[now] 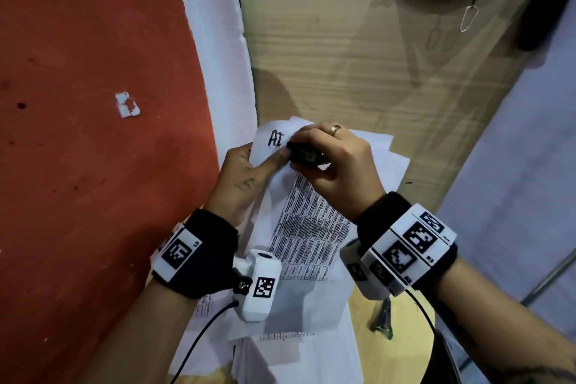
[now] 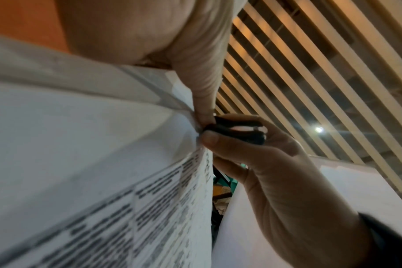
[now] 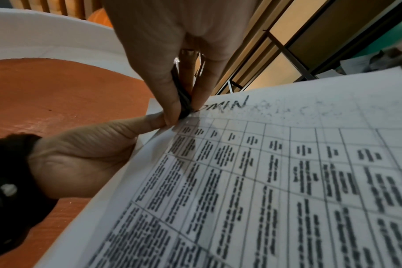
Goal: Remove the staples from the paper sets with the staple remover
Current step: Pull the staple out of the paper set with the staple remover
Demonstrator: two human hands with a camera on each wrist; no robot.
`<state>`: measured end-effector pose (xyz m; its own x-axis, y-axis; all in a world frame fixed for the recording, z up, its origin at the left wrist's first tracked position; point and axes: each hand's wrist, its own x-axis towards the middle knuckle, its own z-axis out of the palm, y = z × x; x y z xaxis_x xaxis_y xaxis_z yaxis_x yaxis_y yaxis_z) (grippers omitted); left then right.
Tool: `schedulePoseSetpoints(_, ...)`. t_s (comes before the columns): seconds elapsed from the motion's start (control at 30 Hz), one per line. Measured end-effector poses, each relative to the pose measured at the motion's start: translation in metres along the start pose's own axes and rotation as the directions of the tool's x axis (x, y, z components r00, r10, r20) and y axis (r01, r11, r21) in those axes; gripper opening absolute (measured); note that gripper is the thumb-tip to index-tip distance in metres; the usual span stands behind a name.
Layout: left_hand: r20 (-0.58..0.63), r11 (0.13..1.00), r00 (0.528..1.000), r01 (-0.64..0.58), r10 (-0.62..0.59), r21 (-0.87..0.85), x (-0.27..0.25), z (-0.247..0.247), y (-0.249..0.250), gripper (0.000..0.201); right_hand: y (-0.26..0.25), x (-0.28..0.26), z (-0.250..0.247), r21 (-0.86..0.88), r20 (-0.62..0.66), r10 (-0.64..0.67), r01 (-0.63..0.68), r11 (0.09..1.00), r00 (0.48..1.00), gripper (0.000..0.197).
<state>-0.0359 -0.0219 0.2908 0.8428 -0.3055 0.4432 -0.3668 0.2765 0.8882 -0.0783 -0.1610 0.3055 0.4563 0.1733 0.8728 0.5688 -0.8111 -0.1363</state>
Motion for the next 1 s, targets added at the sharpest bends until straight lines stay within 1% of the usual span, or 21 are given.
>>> schedulePoseSetpoints(0.07,0.023,0.999,0.999,0.041,-0.041,0.005,0.004,-0.003,-0.003,0.011,0.002,-0.002,0.002,0.040,0.006,0.035,-0.035,0.999,0.999,0.024)
schedulePoseSetpoints(0.13,0.043,0.998,0.997,0.057,-0.056,-0.010,0.007,-0.006,-0.005,0.011,0.004,-0.004,0.003,0.105,-0.004,0.091,-0.090,0.990,0.996,0.027)
schedulePoseSetpoints(0.27,0.052,0.994,0.995,0.084,-0.080,-0.065,0.008,-0.007,-0.011,0.014,0.003,-0.006,0.000,0.276,-0.034,0.244,-0.225,0.934,0.969,0.032)
schedulePoseSetpoints(0.33,0.033,0.994,0.997,0.076,-0.074,-0.074,0.007,-0.005,-0.011,0.014,0.001,-0.006,0.000,0.345,-0.025,0.317,-0.289,0.893,0.948,0.032)
schedulePoseSetpoints(0.4,-0.020,0.999,0.999,0.039,-0.039,-0.028,0.006,-0.001,-0.011,0.013,0.000,-0.006,0.002,0.380,-0.029,0.363,-0.326,0.866,0.931,0.032)
schedulePoseSetpoints(0.43,-0.053,1.000,0.999,0.009,-0.008,0.011,0.006,0.001,-0.012,0.011,0.000,-0.006,0.003,0.375,-0.043,0.366,-0.325,0.868,0.929,0.030)
schedulePoseSetpoints(0.5,-0.119,0.987,0.988,-0.079,0.095,0.140,0.006,0.004,-0.018,0.006,0.001,-0.007,0.007,0.309,-0.091,0.318,-0.276,0.910,0.944,0.026)
schedulePoseSetpoints(0.53,-0.149,0.969,0.978,-0.112,0.147,0.218,0.007,0.004,-0.022,0.010,0.002,-0.007,0.008,0.236,-0.117,0.267,-0.234,0.943,0.957,0.023)
schedulePoseSetpoints(0.6,-0.217,0.930,0.952,-0.132,0.215,0.343,0.008,0.003,-0.027,0.024,0.006,-0.008,0.010,0.059,-0.141,0.170,-0.163,0.985,0.975,0.019)
schedulePoseSetpoints(0.67,-0.252,0.911,0.937,-0.132,0.244,0.392,0.010,0.000,-0.029,0.034,0.012,-0.010,0.009,-0.042,-0.133,0.150,-0.157,0.987,0.980,0.017)
schedulePoseSetpoints(0.73,-0.254,0.907,0.939,-0.112,0.230,0.406,0.011,-0.003,-0.028,0.034,0.018,-0.013,0.007,-0.074,-0.116,0.184,-0.194,0.978,0.976,0.016)
schedulePoseSetpoints(0.83,-0.270,0.942,0.955,-0.027,0.124,0.336,0.014,-0.005,-0.026,0.017,0.027,-0.022,0.009,-0.100,-0.033,0.283,-0.285,0.953,0.958,0.020)
schedulePoseSetpoints(0.87,-0.274,0.954,0.958,0.000,0.086,0.300,0.015,-0.006,-0.026,0.014,0.029,-0.025,0.009,-0.105,0.006,0.316,-0.313,0.944,0.949,0.022)
schedulePoseSetpoints(0.93,-0.267,0.970,0.963,0.023,0.044,0.242,0.015,-0.007,-0.026,0.024,0.034,-0.027,0.009,-0.139,0.099,0.394,-0.380,0.915,0.914,0.026)
schedulePoseSetpoints(1.0,-0.254,0.980,0.967,0.029,0.023,0.197,0.016,-0.008,-0.026,0.035,0.037,-0.027,0.009,-0.201,0.194,0.475,-0.439,0.876,0.859,0.034)
